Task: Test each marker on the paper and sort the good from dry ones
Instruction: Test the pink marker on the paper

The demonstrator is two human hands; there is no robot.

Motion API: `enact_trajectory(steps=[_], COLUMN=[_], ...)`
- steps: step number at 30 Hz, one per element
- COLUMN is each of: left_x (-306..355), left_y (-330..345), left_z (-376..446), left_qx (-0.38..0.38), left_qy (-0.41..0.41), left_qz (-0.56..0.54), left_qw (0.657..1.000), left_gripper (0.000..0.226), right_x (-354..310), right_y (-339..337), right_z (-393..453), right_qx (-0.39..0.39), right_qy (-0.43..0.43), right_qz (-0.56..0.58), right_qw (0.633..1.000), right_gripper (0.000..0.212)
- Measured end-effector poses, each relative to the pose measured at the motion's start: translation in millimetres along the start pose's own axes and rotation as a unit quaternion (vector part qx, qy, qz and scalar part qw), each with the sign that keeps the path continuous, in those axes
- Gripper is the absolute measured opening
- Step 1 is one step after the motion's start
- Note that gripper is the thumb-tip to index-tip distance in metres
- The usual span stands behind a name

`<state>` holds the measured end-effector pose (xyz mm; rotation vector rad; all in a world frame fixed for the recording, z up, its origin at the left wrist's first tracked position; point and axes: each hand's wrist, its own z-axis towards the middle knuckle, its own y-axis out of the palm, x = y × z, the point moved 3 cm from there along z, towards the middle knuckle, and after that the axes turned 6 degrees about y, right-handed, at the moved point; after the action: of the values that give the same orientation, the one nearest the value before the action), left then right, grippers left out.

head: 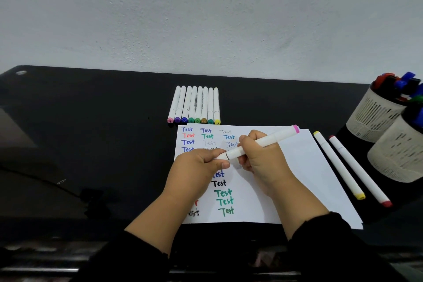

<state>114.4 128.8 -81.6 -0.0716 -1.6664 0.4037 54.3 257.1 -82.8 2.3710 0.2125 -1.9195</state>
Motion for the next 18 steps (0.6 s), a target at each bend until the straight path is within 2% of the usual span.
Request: enact_trajectory(steps=[11,15,18], left_x=[2.9,8.7,10.9], left_y=[-2.7,-6.6,-10.4], left_z=[-0.7,-2.8,-2.9], left_qx=[-0.016,-0.02,-0.013], left_qy=[-0.014,0.024,0.058], left_qz=[0.038,0.06,0.101], left_qw=[0.999,0.998,0.993], left_gripper=[0.024,0.022,0.033], right_x=[-1.8,-6.5,-8.2], right_y=[0.9,-1.2,-8.1], right_z=[-5.1,-6.7,-8.9], right_qx=[-0.012,-0.041,-0.077], right_qy=[-0.017,-0.01,0.004], right_qz=[-0.025,-0.06,-0.012], right_qw=[0.999,0.997,0.997], right_gripper=[0.025,0.025,0.021])
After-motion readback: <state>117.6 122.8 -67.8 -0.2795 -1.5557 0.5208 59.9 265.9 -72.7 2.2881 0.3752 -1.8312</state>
